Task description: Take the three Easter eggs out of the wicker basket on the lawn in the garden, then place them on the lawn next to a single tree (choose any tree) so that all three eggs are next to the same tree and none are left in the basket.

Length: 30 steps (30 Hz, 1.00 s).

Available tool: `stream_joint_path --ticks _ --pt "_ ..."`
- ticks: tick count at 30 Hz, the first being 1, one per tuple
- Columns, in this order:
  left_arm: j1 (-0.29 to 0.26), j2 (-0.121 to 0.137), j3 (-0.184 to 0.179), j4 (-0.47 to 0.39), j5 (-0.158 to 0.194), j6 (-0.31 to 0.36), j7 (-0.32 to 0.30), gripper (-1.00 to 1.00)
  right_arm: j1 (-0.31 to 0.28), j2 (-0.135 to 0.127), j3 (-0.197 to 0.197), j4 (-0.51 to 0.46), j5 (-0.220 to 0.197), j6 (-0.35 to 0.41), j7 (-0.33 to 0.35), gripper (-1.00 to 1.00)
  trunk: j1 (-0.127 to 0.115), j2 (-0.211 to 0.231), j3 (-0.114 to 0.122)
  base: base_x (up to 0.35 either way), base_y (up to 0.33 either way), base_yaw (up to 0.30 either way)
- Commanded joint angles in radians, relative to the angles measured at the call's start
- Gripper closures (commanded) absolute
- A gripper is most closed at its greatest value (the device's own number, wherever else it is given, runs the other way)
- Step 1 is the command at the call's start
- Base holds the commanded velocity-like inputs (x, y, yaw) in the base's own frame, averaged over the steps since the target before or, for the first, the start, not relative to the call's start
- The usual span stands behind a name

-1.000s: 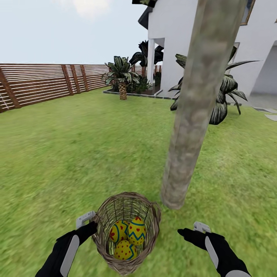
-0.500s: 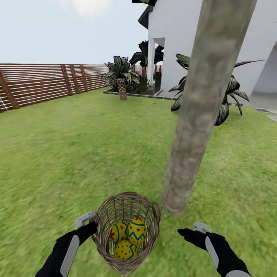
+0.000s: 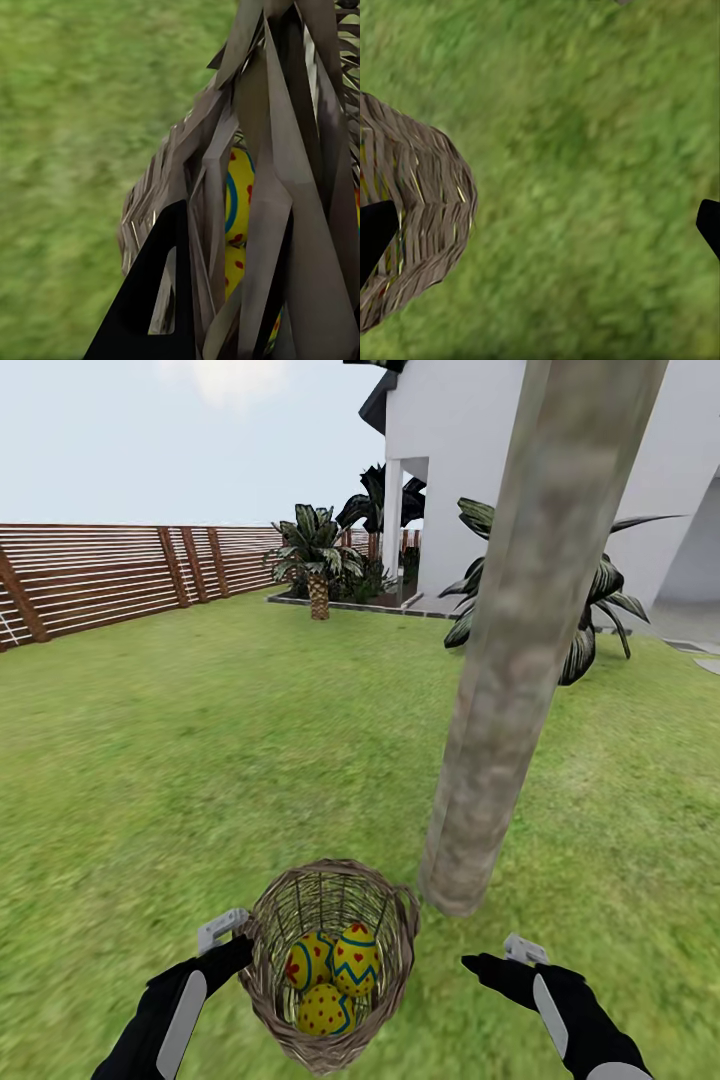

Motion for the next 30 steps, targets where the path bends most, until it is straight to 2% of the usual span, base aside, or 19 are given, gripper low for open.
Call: stream_joint_path --ticks 1,8,10,11,13,15,16,20,22,24,30 --pt "-0.001 -0.001 0.001 -0.002 0.017 0.005 0.006 1.0 -0.001 -0.001 -0.004 -0.002 0.001 0.006 0.005 -1.0 0.004 -0.008 -0.004 0.0 0.0 0.0" --pt "-0.001 -0.001 0.002 -0.001 0.017 0.005 0.006 1.0 -0.001 -0.017 -0.008 -0.02 0.0 0.017 0.016 -1.0 0.031 -0.057 -0.026 0.0 0.0 0.0" --pt "-0.001 -0.001 0.002 -0.001 0.017 0.005 0.006 1.0 -0.001 -0.05 -0.01 -0.021 -0.011 0.022 0.026 -1.0 0.038 -0.071 -0.032 0.0 0.0 0.0" --pt "-0.001 -0.001 0.002 -0.001 0.017 0.005 0.006 1.0 -0.001 -0.067 -0.013 -0.02 -0.013 0.03 0.063 -1.0 0.042 -0.078 -0.035 0.0 0.0 0.0" --pt "-0.001 -0.001 0.002 -0.001 0.017 0.005 0.006 1.0 -0.001 -0.091 -0.014 -0.02 -0.014 0.071 0.187 -1.0 0.05 -0.092 -0.042 0.0 0.0 0.0" --pt "-0.001 -0.001 0.002 -0.001 0.017 0.005 0.006 1.0 -0.001 -0.105 -0.014 -0.02 -0.013 0.09 0.309 -1.0 0.058 -0.106 -0.048 0.0 0.0 0.0" --pt "-0.001 -0.001 0.001 -0.001 0.017 0.005 0.006 1.0 -0.001 -0.11 -0.014 -0.02 -0.015 0.093 0.33 -1.0 0.061 -0.113 -0.051 0.0 0.0 0.0" --pt "-0.001 -0.001 0.001 -0.001 0.017 0.005 0.006 1.0 -0.001 -0.107 -0.012 -0.017 -0.015 0.094 0.357 -1.0 0.077 -0.141 -0.064 0.0 0.0 0.0" --pt "-0.001 -0.001 0.002 -0.001 0.017 0.005 0.006 1.0 -0.001 -0.107 -0.011 -0.01 -0.015 0.095 0.436 -1.0 0.084 -0.155 -0.07 0.0 0.0 0.0" --pt "-0.001 -0.001 0.002 -0.001 0.017 0.005 0.006 1.0 -0.001 -0.108 -0.011 -0.007 -0.016 0.095 0.474 -1.0 0.092 -0.169 -0.076 0.0 0.0 0.0" --pt "-0.001 -0.001 0.002 -0.001 0.017 0.006 0.006 1.0 -0.001 -0.107 -0.011 -0.006 -0.017 0.098 0.482 -1.0 0.115 -0.211 -0.095 0.0 0.0 0.0"
